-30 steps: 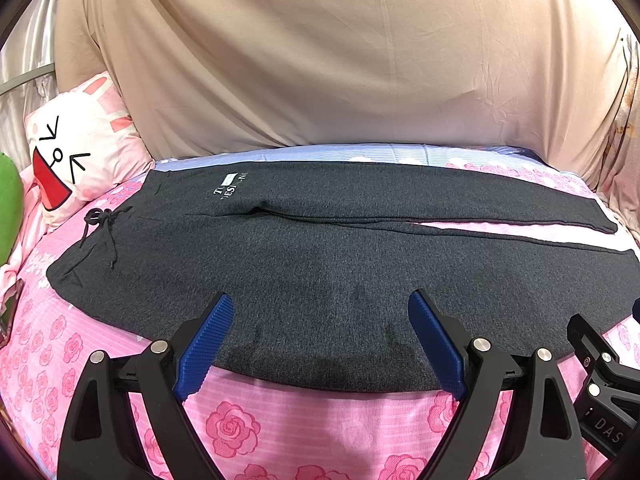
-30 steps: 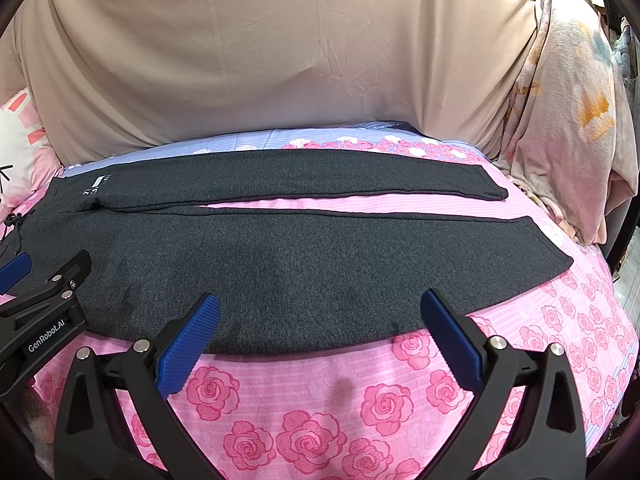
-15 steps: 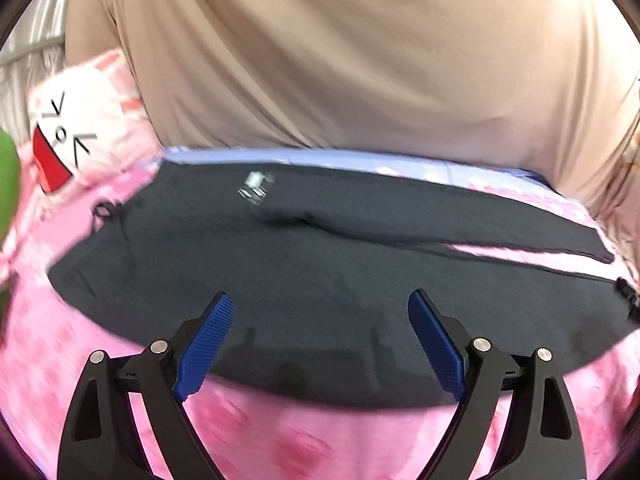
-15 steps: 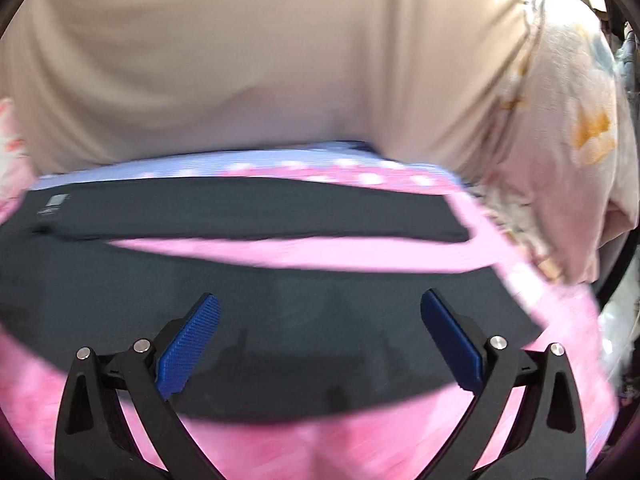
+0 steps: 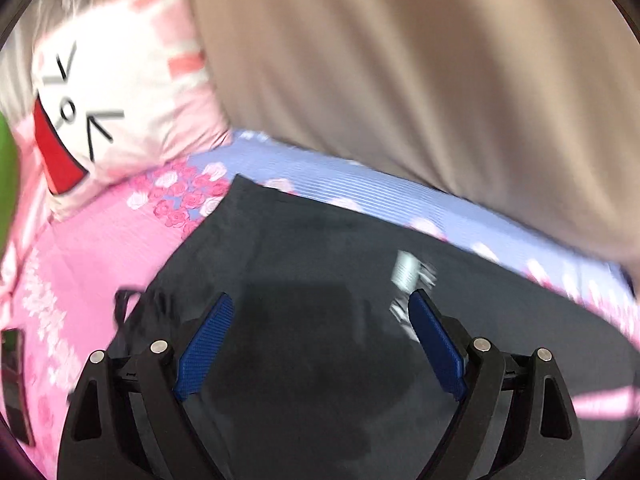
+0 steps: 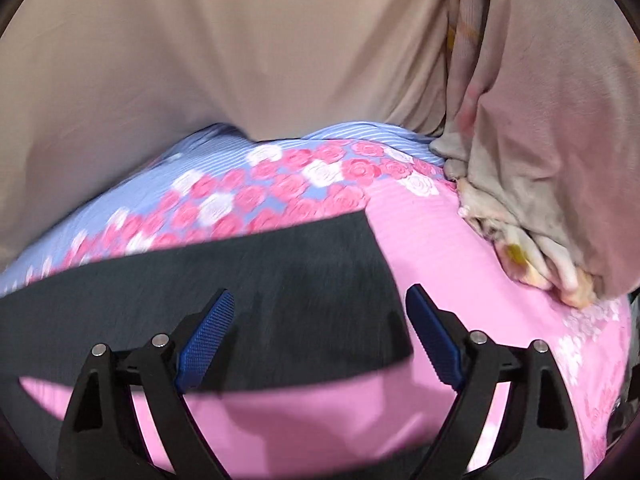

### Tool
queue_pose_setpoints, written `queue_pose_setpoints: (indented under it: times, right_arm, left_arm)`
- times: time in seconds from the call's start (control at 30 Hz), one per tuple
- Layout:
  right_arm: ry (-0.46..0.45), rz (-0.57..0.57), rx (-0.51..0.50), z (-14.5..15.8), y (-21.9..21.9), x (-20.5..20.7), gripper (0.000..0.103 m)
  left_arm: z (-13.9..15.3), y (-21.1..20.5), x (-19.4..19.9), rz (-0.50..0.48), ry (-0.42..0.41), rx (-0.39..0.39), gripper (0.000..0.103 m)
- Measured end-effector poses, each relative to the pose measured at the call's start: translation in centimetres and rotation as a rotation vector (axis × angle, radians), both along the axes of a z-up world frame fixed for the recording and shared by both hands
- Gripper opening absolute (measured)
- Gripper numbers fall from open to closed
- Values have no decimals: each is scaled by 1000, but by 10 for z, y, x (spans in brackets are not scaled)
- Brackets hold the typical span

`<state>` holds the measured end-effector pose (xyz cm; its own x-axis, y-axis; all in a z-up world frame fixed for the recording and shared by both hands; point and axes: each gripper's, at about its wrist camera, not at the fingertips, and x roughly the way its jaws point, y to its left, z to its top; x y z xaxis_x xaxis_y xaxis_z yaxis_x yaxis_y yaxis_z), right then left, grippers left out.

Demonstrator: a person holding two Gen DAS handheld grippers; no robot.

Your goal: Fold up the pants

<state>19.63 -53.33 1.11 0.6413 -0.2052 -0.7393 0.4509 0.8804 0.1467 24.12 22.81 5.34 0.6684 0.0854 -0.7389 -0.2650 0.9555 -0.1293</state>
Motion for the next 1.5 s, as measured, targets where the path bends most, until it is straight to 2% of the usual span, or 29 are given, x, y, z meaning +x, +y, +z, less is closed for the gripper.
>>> queue_pose_setpoints:
  times: [0.1, 0.27, 0.37, 0.43, 0.47, 0.5, 0.53, 0.57, 0.6, 0.7, 0.8, 0.93, 1.1, 1.23, 1.33, 1.4, 1.47, 1.5]
  right_arm:
    - [35, -7, 16, -8, -12, 22, 92]
    - [87, -1, 46, -24, -22, 48, 96]
    - [90, 19, 25, -25, -15, 54, 95]
    - [92, 33, -4, -22, -9, 55, 82]
    - [87, 36, -9, -21, -8, 54, 67]
    - [69, 56, 8, -18, -8, 52, 37]
    - [61, 59, 22, -16, -8, 51, 25]
    - [50, 52, 24, -13, -7, 48, 18]
    - [30, 48, 12, -8, -6, 44, 9]
    - [-26, 35, -20, 11, -3, 28, 7]
    - [-76, 35, -19, 27, -2, 6, 6]
    - [-122, 61, -31, 46, 0, -36, 5]
    - [-159, 114, -44, 47, 8, -90, 5]
    - [-127, 162, -98, 29, 21, -132, 5]
    - [-74, 169, -96, 7, 22, -156, 5]
    - [-38, 167, -74, -7, 19, -166, 5]
    - [-15, 154, -55, -17, 17, -177, 8]
    - [-19, 138, -44, -19, 16, -184, 10]
  left_arm:
    - [-10, 32, 39, 81, 49, -45, 87]
    - [-40, 66, 101, 176, 151, 19, 87]
    - [-63, 84, 126, 212, 210, 4, 87]
    - [-66, 85, 132, 226, 193, 32, 84]
    - [-66, 85, 135, 226, 187, 40, 67]
    - [-64, 84, 137, 232, 183, 55, 49]
    - [-59, 85, 138, 221, 165, 40, 36]
    - [-54, 85, 137, 216, 151, 28, 11]
    - [-49, 87, 135, 206, 141, -3, 10]
    - [-22, 87, 113, 183, 61, -29, 8]
    - [13, 89, 79, 138, -21, -87, 7]
    - [59, 85, 12, 64, -118, -113, 7]
    - [74, 84, -61, 23, -134, -94, 8]
    - [52, 90, -122, 13, -96, -78, 8]
    - [21, 96, -147, 24, -26, -67, 9]
    - [0, 97, -157, 21, 28, -68, 14]
    - [-18, 109, -164, 51, 45, -130, 16]
    - [-23, 115, -174, 77, 29, -203, 21]
